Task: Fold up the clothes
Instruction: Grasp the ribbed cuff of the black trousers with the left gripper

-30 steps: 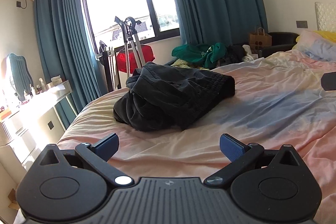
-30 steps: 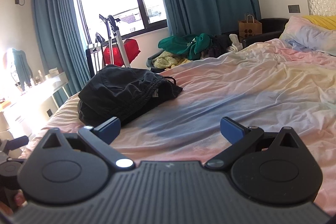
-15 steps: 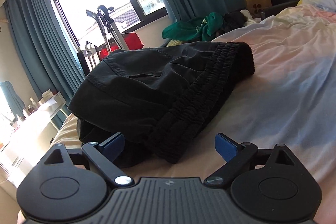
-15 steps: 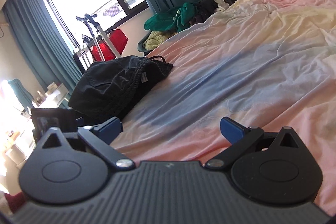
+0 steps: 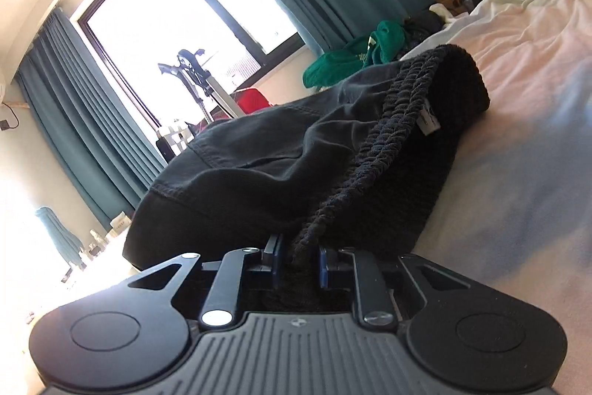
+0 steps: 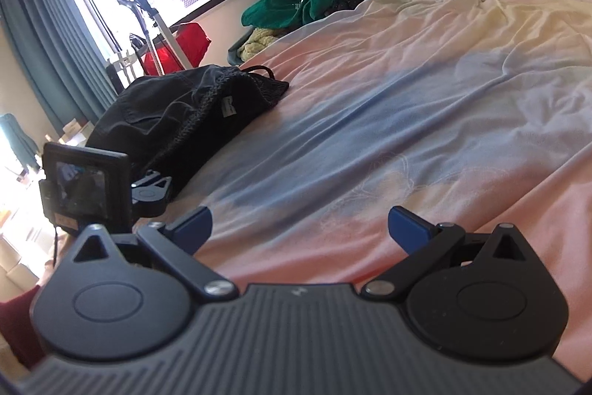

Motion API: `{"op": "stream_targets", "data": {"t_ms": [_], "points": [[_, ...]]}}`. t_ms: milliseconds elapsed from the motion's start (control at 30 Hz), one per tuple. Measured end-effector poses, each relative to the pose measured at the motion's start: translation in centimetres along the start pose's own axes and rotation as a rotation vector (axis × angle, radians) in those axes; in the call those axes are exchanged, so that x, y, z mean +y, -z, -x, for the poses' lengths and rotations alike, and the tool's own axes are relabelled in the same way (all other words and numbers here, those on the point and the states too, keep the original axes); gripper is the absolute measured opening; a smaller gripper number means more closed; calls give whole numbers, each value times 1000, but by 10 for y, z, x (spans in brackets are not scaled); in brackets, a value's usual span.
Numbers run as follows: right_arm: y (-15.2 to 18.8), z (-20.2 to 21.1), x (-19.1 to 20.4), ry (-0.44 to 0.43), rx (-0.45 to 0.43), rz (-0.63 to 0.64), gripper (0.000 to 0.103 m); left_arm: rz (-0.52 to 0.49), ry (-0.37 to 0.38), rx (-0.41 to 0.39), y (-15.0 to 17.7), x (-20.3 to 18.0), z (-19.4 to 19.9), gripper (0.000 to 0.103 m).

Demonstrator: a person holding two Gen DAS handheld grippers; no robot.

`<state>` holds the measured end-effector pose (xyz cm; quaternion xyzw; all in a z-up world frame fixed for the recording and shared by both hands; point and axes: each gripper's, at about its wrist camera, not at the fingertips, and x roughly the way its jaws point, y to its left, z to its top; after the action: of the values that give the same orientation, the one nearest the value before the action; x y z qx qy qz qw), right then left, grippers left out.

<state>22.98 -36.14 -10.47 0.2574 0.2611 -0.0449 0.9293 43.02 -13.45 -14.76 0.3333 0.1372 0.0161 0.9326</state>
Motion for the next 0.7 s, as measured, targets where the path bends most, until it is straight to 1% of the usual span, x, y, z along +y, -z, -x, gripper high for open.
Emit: {"op": "stream_targets", "data": {"t_ms": [67, 167, 233, 367, 433, 567, 633, 700], "points": [[0, 3, 0, 5, -10, 3, 103, 40, 12, -58, -9, 10, 15, 15], [0, 10, 1, 20, -44, 16, 103, 79, 39, -134, -28, 33, 52, 14], [1, 13, 2, 10, -52, 19, 103, 109, 57, -140, -34, 50, 73, 14], [4, 20, 10, -31, -77, 56, 103, 208, 85, -122, -32, 87, 116, 14], [7, 27, 19, -58, -97, 99, 103, 227, 103, -123, -23, 105, 149, 14], [15, 41, 39, -111, -120, 189, 103, 239, 175, -155, 1, 142, 225, 14], [19, 47, 50, -160, -117, 230, 103, 278, 205, -162, 20, 163, 267, 14], [25, 51, 61, -178, -103, 295, 103, 327, 216, -142, 39, 184, 295, 14]]}}
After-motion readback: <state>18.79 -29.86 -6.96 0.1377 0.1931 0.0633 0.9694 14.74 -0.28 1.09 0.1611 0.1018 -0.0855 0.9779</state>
